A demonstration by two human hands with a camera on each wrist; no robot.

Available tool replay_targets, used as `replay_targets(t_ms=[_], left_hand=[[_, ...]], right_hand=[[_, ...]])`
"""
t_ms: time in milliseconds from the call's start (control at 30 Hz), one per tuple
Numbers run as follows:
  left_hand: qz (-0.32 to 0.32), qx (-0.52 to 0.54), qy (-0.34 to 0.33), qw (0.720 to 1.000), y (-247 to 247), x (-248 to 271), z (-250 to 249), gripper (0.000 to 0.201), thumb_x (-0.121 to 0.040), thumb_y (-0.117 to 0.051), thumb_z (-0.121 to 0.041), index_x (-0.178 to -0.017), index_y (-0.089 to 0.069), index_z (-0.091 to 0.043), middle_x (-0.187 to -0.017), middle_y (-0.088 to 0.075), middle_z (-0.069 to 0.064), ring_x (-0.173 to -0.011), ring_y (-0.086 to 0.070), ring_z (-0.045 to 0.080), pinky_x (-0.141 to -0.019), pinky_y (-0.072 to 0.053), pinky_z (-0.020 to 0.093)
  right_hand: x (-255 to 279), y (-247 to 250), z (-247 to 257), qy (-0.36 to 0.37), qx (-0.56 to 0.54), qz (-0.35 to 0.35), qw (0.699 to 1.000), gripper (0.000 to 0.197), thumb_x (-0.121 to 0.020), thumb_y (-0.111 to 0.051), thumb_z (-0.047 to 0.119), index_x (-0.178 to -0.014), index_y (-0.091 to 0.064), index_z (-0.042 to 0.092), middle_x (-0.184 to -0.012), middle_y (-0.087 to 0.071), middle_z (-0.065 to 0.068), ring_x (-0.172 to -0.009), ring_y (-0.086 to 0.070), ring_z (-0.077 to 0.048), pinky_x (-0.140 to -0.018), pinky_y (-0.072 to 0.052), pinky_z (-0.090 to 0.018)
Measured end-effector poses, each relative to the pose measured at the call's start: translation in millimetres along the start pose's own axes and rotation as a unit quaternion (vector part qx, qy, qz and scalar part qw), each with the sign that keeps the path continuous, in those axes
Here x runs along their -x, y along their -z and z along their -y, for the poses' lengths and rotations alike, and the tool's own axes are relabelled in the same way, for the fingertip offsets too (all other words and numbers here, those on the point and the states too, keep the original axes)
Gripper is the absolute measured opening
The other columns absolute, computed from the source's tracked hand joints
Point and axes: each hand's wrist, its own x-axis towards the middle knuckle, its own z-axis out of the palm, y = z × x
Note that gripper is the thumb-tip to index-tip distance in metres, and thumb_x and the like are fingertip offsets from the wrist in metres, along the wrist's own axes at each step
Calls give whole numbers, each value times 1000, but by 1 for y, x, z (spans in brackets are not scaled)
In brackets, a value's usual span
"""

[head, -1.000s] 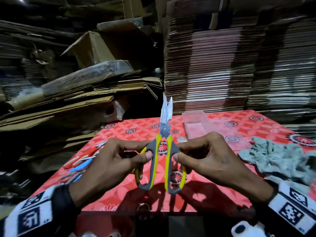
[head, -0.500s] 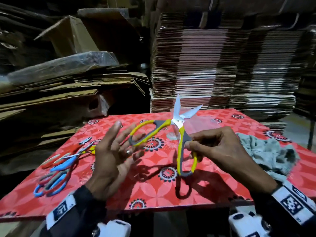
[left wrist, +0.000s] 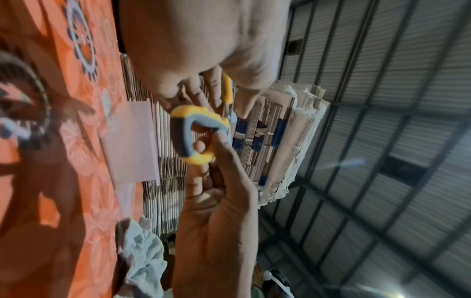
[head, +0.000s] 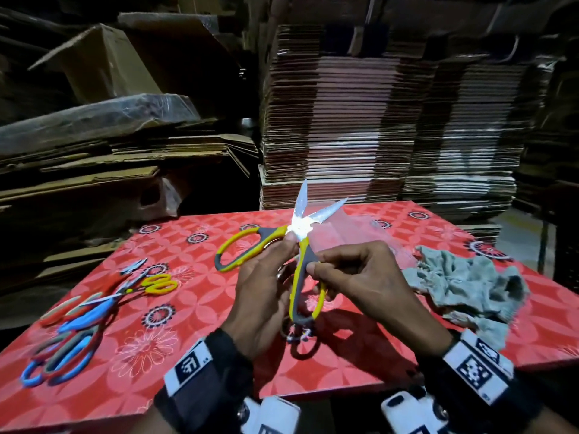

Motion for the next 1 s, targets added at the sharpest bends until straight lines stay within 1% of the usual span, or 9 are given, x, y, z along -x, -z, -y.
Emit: replay_targets(t_ms=[100, 267, 400, 500, 633, 700, 767, 867, 1000], left_hand=[[-31, 3, -6, 1000, 3, -6, 8, 18, -100, -63, -18, -95, -76, -6, -86, -77, 13, -75, -74, 25, -75, -64, 41], [-49, 15, -6, 999, 15, -12, 14, 16, -87, -74, -21, -96, -78, -9, -104, -74, 18, -105, -71, 37, -103, -52, 58], [-27, 5, -6, 1000, 14, -14, 16, 11, -89, -74, -22, -86, -76, -11, -86, -72, 11, -81, -73, 27, -79, -64, 43], [-29, -2, 3, 1000, 18, -14, 17, 9, -90, -75, -19, -86, -77, -11, -89, -73, 13, -79, -71, 27, -73, -63, 39], [-24, -1, 27, 999, 23, -9, 14, 11, -90, -76, -23, -93, -76, -12, -80, -69, 10, -69, -67, 28, -67, -56, 40], [-23, -4, 25, 999, 24, -10, 11, 10, -91, -75, -21, -89, -74, -12, -76, -69, 8, -64, -67, 25, -62, -56, 38], [-24, -3, 13, 1000, 23, -11, 7, 11, -91, -74, -19, -82, -74, -12, -74, -69, 8, -62, -68, 22, -59, -58, 35], [-28, -2, -3, 1000, 20, -9, 5, 13, -93, -71, -13, -80, -73, -10, -70, -70, 6, -61, -69, 17, -54, -57, 27], [-29, 7, 2, 1000, 15, -5, -1, 14, -95, -69, -9, -82, -72, -6, -70, -70, 6, -58, -69, 16, -51, -56, 26]], right_hand=[[-4, 3, 1, -11, 15, 37, 999, 3, -89, -82, 8, -89, -83, 6, -70, -74, -17, -56, -67, -20, -59, -56, -34], [-2, 9, 1, -26, 19, 91, 995, 10, -92, -79, 10, -98, -82, 3, -84, -73, -26, -69, -71, -25, -69, -62, -38], [0, 9, 1, -32, 3, 104, 994, 14, -92, -79, 14, -100, -81, 3, -84, -76, -23, -72, -73, -26, -70, -60, -36], [4, 19, 4, -29, 43, 120, 991, 23, -94, -76, 28, -97, -82, 5, -81, -78, -13, -72, -73, -18, -67, -58, -29], [-3, 68, 1, -43, 159, 41, 985, 27, -89, -74, 40, -87, -82, 14, -71, -77, 6, -65, -70, -6, -65, -57, -24], [-10, 101, -8, -51, 279, -9, 959, 16, -89, -81, 34, -89, -84, 17, -73, -77, 11, -65, -70, -3, -62, -55, -23], [-16, 129, -19, -85, 397, -33, 913, 15, -85, -84, 35, -93, -83, 22, -85, -79, 8, -79, -73, -6, -72, -57, -28], [-18, 146, -31, -164, 479, -2, 862, 30, -81, -87, 35, -109, -80, 24, -110, -77, -1, -99, -68, -15, -79, -45, -25], [-17, 148, -36, -219, 492, 69, 840, 37, -80, -90, 30, -115, -77, 27, -120, -72, 0, -101, -63, -15, -72, -46, -23]])
